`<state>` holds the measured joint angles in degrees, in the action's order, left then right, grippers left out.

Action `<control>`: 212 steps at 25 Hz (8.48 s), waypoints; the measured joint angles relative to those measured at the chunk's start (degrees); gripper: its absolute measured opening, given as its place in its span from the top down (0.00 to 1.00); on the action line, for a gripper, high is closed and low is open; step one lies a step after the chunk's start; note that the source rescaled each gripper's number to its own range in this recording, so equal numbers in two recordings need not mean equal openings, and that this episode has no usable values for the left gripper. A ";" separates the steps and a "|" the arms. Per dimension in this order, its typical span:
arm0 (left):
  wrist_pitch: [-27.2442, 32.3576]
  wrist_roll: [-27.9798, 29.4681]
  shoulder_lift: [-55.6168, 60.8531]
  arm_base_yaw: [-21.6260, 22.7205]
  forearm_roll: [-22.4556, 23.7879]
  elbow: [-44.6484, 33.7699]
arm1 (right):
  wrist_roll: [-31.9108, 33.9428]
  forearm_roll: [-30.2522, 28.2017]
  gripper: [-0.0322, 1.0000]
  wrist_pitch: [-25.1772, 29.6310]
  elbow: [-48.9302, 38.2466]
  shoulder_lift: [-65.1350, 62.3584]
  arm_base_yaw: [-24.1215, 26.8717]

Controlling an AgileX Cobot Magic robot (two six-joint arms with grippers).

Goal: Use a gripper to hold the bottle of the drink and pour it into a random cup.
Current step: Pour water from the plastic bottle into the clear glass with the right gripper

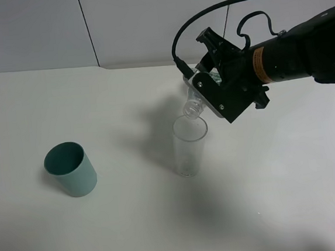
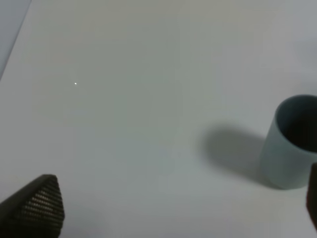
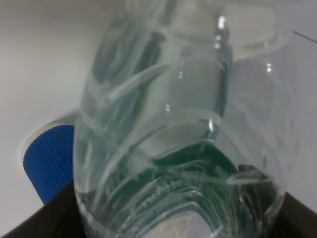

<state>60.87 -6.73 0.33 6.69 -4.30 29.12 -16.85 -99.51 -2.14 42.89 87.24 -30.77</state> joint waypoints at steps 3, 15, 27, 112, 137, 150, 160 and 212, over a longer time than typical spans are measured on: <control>0.00 0.00 0.00 0.00 0.00 0.00 | -0.70 0.00 0.97 0.65 0.00 0.00 0.00; 0.00 0.00 0.00 0.00 0.00 0.00 | -2.87 0.00 0.97 1.51 0.00 0.00 0.00; 0.00 0.00 0.00 0.00 0.00 0.00 | -2.94 0.00 0.97 1.51 0.00 0.00 0.00; 0.00 0.00 0.00 0.00 0.00 0.00 | -10.91 0.37 0.97 3.98 3.72 0.00 -3.91; 0.00 0.00 0.00 0.00 0.00 0.00 | -13.87 0.00 0.97 4.17 3.96 0.00 -4.02; 0.00 0.00 0.00 0.00 0.00 0.00 | -16.06 0.00 0.97 4.17 3.96 0.00 -4.02; 0.00 0.00 0.00 0.00 0.00 0.00 | -17.79 0.00 0.97 4.17 3.96 0.00 -4.02; 0.00 0.00 0.00 0.00 0.00 0.00 | -23.35 0.00 0.97 3.43 3.96 0.00 -4.67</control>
<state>60.87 -6.73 0.33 6.69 -4.30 29.12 -40.19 -99.51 1.28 46.85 87.24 -35.44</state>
